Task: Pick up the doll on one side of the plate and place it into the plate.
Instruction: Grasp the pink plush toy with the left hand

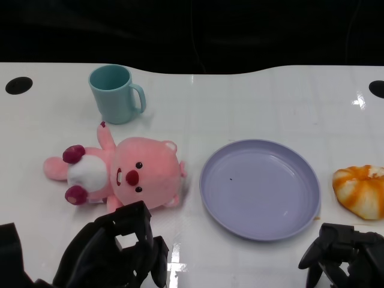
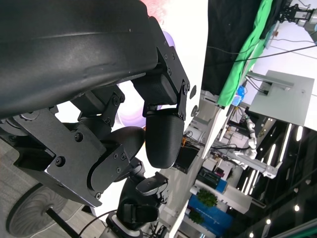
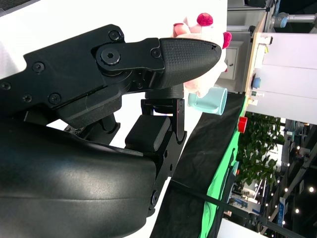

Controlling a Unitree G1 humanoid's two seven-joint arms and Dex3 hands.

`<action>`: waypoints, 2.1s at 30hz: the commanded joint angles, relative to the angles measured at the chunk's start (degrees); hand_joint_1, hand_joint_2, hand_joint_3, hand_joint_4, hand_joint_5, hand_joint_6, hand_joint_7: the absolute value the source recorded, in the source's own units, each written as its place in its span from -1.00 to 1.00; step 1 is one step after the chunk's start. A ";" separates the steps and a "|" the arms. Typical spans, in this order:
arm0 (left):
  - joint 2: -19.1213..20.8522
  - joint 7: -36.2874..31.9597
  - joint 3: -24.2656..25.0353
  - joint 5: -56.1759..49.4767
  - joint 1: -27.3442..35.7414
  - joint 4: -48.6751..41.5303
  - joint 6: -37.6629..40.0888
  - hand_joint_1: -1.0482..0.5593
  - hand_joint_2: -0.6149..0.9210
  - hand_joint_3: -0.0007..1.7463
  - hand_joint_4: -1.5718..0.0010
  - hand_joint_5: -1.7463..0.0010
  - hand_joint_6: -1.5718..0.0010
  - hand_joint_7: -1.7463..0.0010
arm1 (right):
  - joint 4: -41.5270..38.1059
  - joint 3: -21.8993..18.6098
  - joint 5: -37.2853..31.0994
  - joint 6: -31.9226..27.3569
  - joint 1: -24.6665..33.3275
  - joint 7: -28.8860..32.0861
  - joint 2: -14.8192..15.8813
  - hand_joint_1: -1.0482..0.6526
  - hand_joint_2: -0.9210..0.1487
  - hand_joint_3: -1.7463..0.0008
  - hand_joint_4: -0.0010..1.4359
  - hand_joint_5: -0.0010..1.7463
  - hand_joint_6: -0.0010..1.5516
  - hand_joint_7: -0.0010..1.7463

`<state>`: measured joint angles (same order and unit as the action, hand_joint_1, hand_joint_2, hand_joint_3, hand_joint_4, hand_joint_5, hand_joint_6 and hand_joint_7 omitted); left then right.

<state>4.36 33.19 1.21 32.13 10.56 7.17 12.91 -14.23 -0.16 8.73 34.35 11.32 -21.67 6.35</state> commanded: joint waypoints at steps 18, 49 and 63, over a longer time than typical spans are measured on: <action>-0.13 -0.99 5.10 1.11 -0.89 5.89 -3.97 -0.16 0.92 -0.77 0.30 -0.15 0.10 0.66 | 1.41 -0.32 0.79 0.07 0.68 -0.17 0.17 -0.89 -1.00 0.53 0.40 0.57 0.29 0.18; 22.10 -13.91 6.41 -50.36 -13.32 8.29 -21.28 -0.52 0.98 -0.96 1.00 0.53 0.72 0.99 | 2.28 -0.32 0.95 -1.98 0.66 0.39 -0.05 -0.91 -1.00 0.55 0.42 0.55 0.33 0.18; 26.20 -16.67 -4.65 -77.25 -20.80 3.56 -13.70 -0.56 0.96 -1.00 0.97 0.57 0.71 1.00 | 0.90 -0.75 1.19 -1.38 -0.18 -0.10 0.34 -0.91 -1.00 0.54 0.41 0.56 0.30 0.18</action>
<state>29.34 16.15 -2.46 -43.55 -8.84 11.75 -2.02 -12.98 -0.12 9.52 32.40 11.31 -21.70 6.16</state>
